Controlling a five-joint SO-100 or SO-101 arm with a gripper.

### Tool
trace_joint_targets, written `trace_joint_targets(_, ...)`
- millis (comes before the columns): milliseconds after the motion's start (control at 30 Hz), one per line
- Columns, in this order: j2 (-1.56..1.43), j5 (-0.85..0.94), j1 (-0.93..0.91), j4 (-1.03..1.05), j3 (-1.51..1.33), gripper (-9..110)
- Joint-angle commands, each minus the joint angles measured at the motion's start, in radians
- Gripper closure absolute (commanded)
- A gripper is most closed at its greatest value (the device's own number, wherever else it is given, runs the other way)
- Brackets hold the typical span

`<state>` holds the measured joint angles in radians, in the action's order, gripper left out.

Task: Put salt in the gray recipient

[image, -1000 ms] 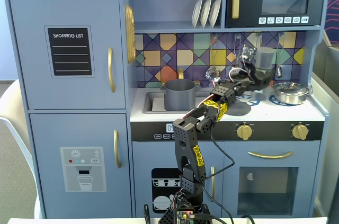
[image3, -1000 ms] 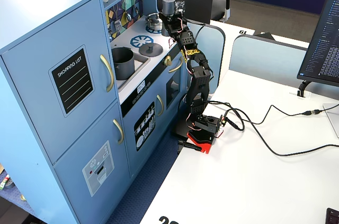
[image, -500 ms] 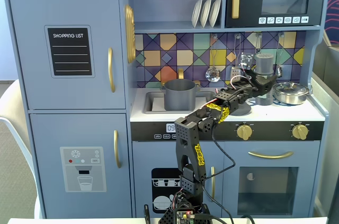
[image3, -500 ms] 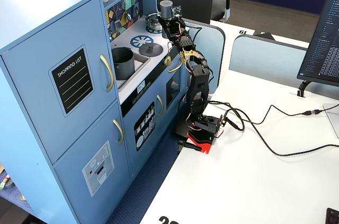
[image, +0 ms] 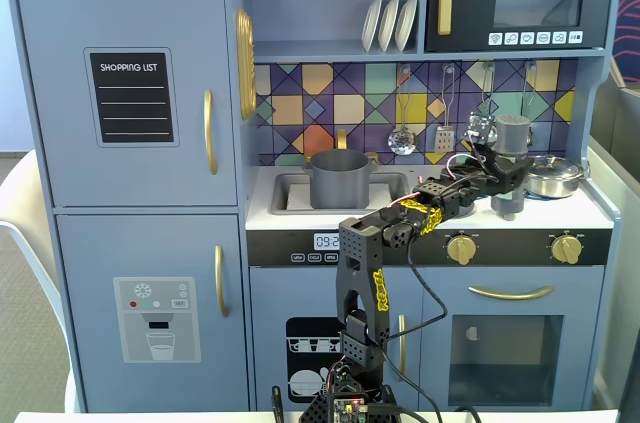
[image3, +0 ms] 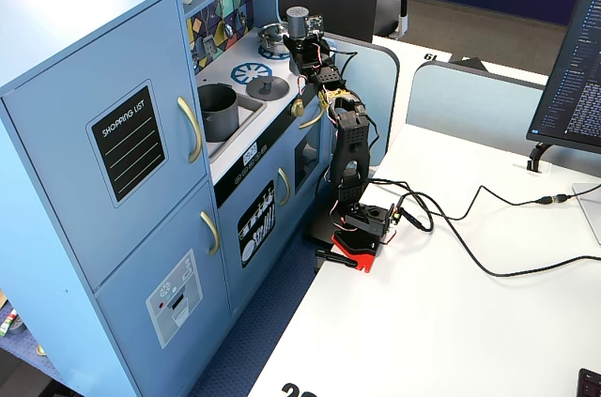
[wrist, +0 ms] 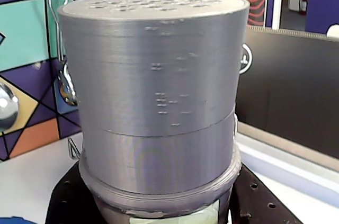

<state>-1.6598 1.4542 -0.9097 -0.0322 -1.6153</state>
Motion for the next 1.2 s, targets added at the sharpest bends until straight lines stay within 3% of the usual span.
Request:
trace_joint_targets(0,-0.008,-0.028,-0.008,-0.031,0.021,101)
trace_joint_targets(633,-0.017,0.052,-0.005,-0.08,-0.071,101)
trace_joint_targets(867,-0.043,0.055,-0.028,-0.149,-0.127,50)
trace_joint_targets(1000,-0.071,0.109,-0.04,-0.161,-0.166,42)
trace_joint_targets(1167,-0.186,0.15,-0.063,-0.129,-0.249,42)
